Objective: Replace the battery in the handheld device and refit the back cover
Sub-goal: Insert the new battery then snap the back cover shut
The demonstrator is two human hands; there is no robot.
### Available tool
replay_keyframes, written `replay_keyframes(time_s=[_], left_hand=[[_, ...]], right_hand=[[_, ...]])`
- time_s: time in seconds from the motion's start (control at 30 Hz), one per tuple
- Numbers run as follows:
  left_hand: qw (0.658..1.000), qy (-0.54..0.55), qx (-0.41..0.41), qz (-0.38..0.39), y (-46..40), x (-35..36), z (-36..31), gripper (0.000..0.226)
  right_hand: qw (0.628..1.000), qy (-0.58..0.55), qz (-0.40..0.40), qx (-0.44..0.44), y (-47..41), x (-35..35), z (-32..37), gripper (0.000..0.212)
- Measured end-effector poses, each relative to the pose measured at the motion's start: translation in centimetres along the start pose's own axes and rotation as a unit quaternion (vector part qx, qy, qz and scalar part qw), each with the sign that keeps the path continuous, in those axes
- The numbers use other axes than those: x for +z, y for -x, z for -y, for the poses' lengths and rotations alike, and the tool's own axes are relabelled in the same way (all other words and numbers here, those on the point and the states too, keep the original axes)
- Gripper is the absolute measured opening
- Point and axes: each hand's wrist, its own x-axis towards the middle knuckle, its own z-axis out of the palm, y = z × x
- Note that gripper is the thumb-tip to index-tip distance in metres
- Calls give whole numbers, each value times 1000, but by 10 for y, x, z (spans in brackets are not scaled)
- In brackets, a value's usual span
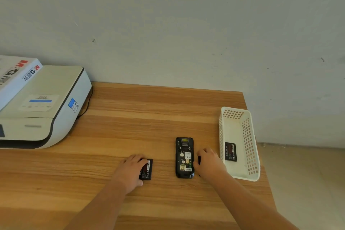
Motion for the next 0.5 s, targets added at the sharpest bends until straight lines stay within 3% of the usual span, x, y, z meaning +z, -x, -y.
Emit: replay_keyframes(time_s=[0.5], left_hand=[[999,-14,28,-14,-3,-3,-7,71]], right_hand=[[1000,-15,-8,-11,8,2,-1,37]])
